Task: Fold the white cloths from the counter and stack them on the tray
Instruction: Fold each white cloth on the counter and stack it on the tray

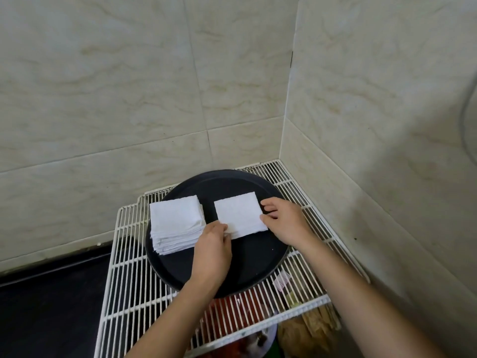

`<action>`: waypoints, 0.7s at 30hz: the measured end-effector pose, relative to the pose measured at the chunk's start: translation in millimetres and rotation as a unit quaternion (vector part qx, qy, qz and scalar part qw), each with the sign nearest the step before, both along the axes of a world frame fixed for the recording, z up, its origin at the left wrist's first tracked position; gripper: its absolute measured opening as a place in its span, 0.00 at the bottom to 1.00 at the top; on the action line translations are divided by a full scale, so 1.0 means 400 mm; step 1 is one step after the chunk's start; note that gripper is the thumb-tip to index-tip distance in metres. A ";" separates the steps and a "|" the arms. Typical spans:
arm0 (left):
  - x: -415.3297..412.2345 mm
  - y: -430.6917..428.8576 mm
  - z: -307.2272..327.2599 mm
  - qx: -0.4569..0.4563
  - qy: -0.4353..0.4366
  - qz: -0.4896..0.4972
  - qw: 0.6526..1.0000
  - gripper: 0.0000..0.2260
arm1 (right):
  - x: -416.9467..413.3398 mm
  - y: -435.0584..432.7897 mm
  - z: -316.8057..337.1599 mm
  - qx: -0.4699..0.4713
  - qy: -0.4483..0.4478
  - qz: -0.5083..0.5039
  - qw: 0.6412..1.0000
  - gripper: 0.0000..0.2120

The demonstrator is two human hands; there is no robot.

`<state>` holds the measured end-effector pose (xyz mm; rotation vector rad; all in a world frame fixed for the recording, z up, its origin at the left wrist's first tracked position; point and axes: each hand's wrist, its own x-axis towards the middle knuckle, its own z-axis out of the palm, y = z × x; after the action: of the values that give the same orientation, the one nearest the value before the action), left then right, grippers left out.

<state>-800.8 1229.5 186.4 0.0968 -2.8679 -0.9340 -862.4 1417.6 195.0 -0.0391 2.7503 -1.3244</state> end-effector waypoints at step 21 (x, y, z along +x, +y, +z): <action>0.574 -0.651 0.011 -0.169 0.040 0.228 0.958 0.30 | 0.388 -0.672 0.002 0.191 0.219 0.254 0.922 0.31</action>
<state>-571.1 969.3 191.0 0.6363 -2.6986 -0.3471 -707.3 1148.7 195.6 -1.0573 2.9713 -0.6912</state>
